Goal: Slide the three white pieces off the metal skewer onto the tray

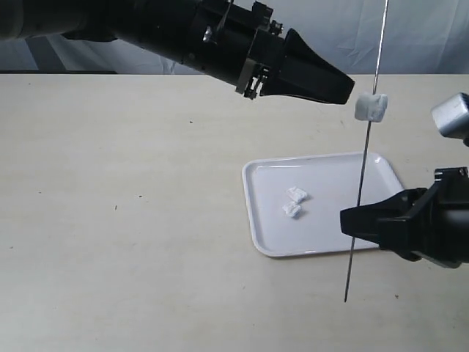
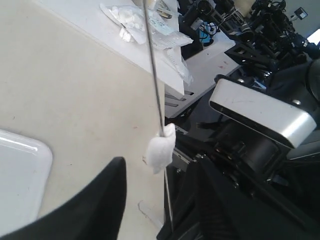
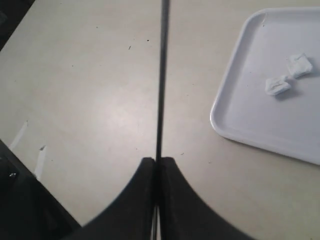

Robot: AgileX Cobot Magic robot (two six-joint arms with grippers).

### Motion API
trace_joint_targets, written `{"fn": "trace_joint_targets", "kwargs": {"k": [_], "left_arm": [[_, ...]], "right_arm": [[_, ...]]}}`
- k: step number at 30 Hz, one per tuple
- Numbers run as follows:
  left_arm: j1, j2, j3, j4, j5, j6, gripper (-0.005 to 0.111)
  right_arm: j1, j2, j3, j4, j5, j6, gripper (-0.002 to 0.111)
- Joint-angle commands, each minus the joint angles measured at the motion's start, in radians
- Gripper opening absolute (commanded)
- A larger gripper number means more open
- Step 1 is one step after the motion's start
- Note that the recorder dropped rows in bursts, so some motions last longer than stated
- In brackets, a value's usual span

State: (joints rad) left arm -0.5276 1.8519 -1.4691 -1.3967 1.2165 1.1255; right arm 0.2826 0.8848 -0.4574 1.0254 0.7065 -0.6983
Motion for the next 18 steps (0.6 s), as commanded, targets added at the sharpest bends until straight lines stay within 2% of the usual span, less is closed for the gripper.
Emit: {"fn": "trace_joint_targets", "kwargs": {"k": [1,5,18], "left_arm": [[-0.018,-0.007,0.016,-0.052,0.005,0.021,0.042],[-0.044,-0.007,0.016,-0.060,0.005,0.044,0.042],[-0.044,-0.007,0.016,-0.082,0.005,0.060,0.040]], "right_arm": [[-0.003,0.004,-0.008,0.058,0.015,-0.044,-0.001],[-0.003,0.004,-0.008,0.100,0.025,-0.070,-0.001],[-0.003,0.004,-0.008,0.127,0.048,-0.092,-0.001]]}}
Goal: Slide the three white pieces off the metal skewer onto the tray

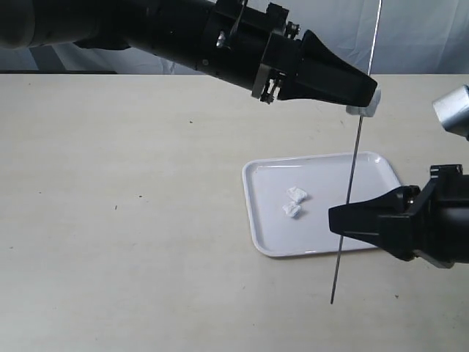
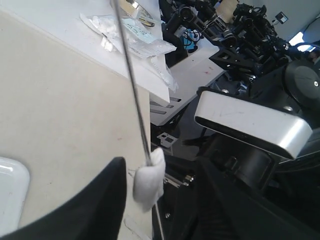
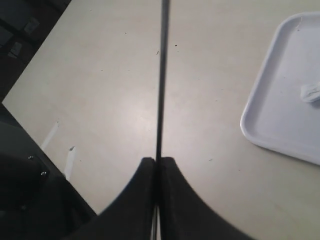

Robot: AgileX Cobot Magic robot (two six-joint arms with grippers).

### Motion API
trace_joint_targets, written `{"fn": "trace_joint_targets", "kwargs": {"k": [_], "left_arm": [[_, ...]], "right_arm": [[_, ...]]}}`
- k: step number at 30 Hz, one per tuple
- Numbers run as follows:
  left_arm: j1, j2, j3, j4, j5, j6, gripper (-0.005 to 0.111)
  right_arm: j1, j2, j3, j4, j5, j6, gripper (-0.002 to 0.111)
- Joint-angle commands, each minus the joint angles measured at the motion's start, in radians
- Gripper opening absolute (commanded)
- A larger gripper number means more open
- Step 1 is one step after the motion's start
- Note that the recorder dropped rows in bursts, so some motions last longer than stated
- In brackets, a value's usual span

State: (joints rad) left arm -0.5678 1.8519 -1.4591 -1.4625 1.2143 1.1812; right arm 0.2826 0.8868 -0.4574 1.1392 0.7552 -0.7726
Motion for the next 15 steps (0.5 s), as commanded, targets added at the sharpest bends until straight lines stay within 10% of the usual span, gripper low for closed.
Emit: {"fn": "trace_joint_targets", "kwargs": {"k": [1,15], "left_arm": [[-0.004,-0.007,0.006,-0.011,0.007,0.005,0.038],[-0.004,-0.007,0.006,-0.002,0.007,0.007,0.000]], "right_arm": [[-0.003,0.002,-0.008,0.016,-0.001,-0.018,-0.001],[-0.003,0.002,-0.008,0.024,0.002,-0.020,-0.001]]}}
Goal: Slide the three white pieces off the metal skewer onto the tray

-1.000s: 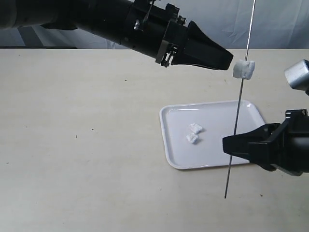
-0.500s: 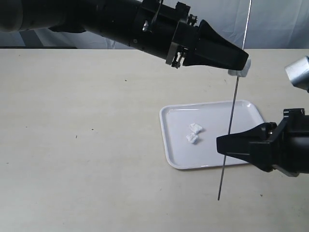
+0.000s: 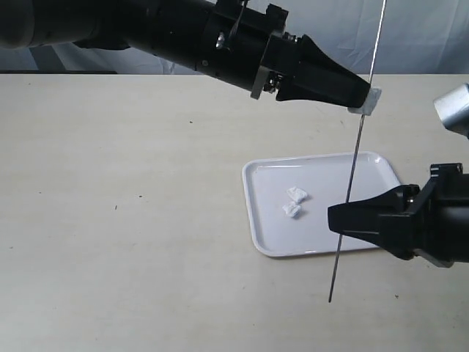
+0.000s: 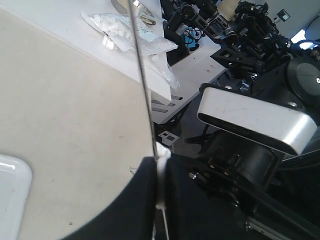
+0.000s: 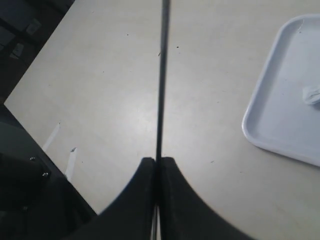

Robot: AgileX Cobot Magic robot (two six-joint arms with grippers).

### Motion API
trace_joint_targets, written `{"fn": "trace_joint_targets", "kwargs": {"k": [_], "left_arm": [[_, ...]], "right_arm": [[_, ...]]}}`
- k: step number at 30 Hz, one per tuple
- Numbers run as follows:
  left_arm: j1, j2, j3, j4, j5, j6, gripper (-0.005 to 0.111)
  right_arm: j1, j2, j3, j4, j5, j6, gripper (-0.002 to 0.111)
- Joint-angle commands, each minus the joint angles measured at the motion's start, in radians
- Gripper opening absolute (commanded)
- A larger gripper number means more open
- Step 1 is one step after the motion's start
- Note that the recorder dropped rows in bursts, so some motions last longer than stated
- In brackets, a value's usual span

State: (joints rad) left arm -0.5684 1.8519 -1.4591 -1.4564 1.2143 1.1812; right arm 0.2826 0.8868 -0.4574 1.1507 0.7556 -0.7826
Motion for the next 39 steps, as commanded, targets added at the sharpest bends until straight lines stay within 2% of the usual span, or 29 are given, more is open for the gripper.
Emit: {"fn": "trace_joint_targets", "kwargs": {"k": [1,12,20,29,31,32,34,35,39], "left_arm": [[-0.003,-0.007,0.006,-0.008,0.007,0.007,0.000],[-0.003,-0.007,-0.001,-0.146,0.005,0.091,0.000],[-0.001,-0.007,-0.008,-0.288,-0.102,0.201,0.000],[0.035,-0.007,-0.012,-0.288,-0.296,0.258,0.000],[0.039,-0.005,-0.012,-0.170,-0.393,0.169,0.000],[0.039,0.008,-0.012,0.028,-0.447,0.043,0.000],[0.036,0.063,-0.012,0.271,-0.435,-0.157,0.000],[0.036,0.098,-0.012,0.338,-0.420,-0.226,0.000],[0.036,0.234,-0.012,0.370,-0.405,-0.356,0.000]], "right_arm": [[-0.003,0.002,-0.008,0.013,0.004,-0.010,-0.001],[-0.003,0.002,0.033,0.013,0.059,-0.018,-0.001],[-0.001,0.002,0.071,0.020,0.112,-0.028,-0.001],[-0.001,0.002,0.142,0.020,0.144,-0.038,-0.001],[-0.001,0.002,0.142,0.018,0.131,-0.038,-0.001],[-0.001,0.002,0.142,0.018,0.105,-0.038,-0.001],[-0.003,0.002,0.142,0.018,0.044,-0.031,-0.001],[-0.003,0.002,0.142,0.018,0.013,-0.028,-0.001],[-0.003,0.002,0.142,0.018,-0.047,0.001,-0.001]]}}
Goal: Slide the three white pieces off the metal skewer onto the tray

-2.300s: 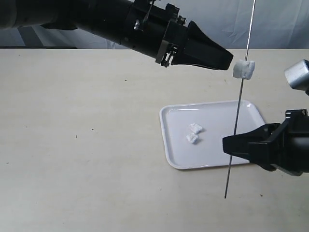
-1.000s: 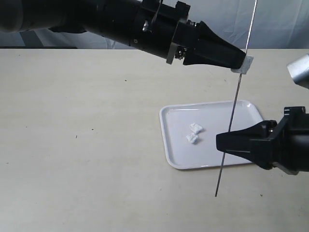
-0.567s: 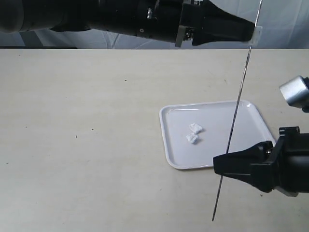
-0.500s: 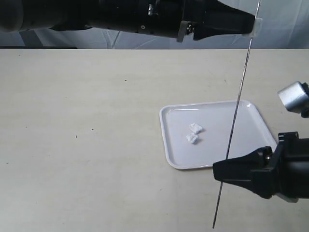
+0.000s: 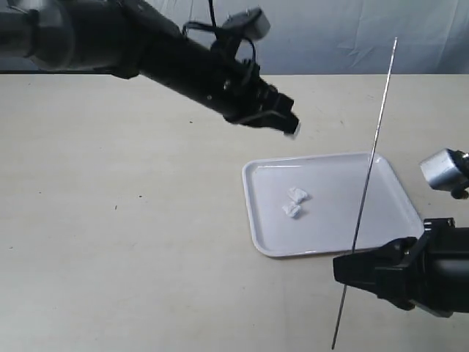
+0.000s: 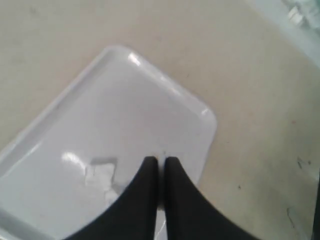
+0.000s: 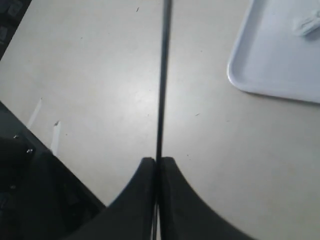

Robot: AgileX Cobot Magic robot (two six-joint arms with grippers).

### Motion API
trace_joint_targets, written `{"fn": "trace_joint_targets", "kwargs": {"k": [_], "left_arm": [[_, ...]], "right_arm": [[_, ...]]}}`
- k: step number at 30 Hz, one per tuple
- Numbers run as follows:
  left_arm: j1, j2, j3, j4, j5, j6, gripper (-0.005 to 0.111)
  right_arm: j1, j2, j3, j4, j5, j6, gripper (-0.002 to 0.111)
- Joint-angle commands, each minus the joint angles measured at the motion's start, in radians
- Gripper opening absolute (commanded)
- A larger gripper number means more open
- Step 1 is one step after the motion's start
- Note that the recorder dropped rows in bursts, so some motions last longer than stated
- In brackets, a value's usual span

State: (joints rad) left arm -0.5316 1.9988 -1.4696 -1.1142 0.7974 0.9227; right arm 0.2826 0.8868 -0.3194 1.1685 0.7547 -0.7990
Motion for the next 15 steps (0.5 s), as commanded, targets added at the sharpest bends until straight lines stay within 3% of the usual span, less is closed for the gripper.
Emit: {"fn": "trace_joint_targets", "kwargs": {"k": [1,5,10,13,15], "left_arm": [[-0.001,0.119,-0.002,0.035,0.012,-0.113,0.000],[-0.001,0.194,-0.002,0.033,0.012,-0.151,0.000],[-0.001,0.218,-0.002,0.046,0.022,-0.176,0.001],[-0.001,0.223,-0.002,0.054,0.043,-0.181,0.013],[-0.001,0.223,-0.002,0.063,0.053,-0.181,0.028]], "right_arm": [[-0.003,0.002,0.004,0.000,-0.061,0.019,-0.001],[-0.003,0.004,-0.018,-0.117,-0.193,0.111,-0.001],[-0.003,0.064,-0.127,-0.393,-0.189,0.308,-0.001],[-0.003,0.099,-0.197,-0.500,-0.189,0.404,-0.001],[-0.003,0.128,-0.240,-0.565,-0.189,0.455,-0.001]]}}
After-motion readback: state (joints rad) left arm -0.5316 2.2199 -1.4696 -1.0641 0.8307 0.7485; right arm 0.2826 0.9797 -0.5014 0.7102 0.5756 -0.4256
